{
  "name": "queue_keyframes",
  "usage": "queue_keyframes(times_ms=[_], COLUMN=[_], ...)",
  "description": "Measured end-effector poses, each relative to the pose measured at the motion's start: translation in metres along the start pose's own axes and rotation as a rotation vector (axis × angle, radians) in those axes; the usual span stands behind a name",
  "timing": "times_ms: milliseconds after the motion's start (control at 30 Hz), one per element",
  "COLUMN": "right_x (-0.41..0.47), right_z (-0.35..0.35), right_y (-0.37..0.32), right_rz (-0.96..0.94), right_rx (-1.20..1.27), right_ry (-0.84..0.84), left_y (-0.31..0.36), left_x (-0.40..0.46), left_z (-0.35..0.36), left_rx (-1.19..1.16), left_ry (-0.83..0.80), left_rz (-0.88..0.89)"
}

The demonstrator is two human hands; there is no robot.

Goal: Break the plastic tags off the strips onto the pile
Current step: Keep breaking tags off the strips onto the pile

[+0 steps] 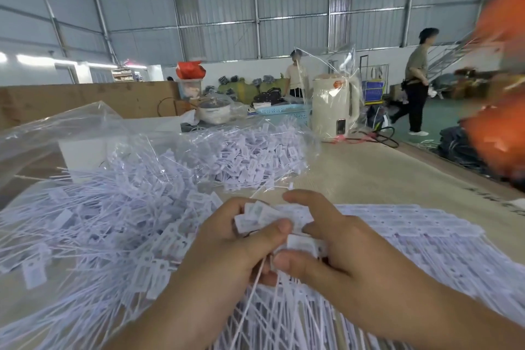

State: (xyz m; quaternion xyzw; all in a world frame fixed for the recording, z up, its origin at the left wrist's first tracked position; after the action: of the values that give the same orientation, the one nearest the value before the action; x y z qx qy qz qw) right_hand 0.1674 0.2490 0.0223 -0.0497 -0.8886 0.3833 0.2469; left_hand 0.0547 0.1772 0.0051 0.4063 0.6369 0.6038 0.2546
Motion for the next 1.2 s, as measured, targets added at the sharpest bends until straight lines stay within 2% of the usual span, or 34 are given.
queue_keyframes(times_ms=[400,533,633,933,1067,1200], right_x=[0.001,0.001,0.003,0.005,0.005,0.005], right_z=[0.005,0.003,-0.003,-0.001,0.001,-0.005], right_y=[0.007,0.006,0.009,0.011,0.011,0.019], right_rz=[0.059,0.064,0.056,0.043,0.086,0.157], right_rx=[-0.026,0.012,0.014,0.107,0.226,0.285], right_ry=[-0.065,-0.072,-0.028,-0.039,-0.107,-0.06], left_y=[-0.009,-0.003,-0.001,-0.006,-0.004,-0.001], left_x=[0.004,0.005,0.006,0.006,0.006,0.006], left_z=[0.002,-0.006,-0.013,-0.007,-0.012,-0.018], left_rx=[0.038,0.054,-0.029,0.006,-0.039,-0.113], left_ry=[-0.089,-0.004,0.086,0.021,0.089,0.165], left_rz=[-0.046,0.002,0.019,-0.005,-0.007,-0.009])
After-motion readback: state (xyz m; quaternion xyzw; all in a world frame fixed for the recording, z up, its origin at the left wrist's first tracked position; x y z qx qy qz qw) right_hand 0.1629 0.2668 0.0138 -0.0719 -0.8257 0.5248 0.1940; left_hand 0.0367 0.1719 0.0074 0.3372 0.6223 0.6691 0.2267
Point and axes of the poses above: each hand's wrist, its own x-axis towards the middle knuckle, its own z-axis out of the palm, y = z × x, the point moved 7 cm from there along x, towards the middle knuckle, and after that the axes turned 12 degrees about x, right-handed, at the moved point
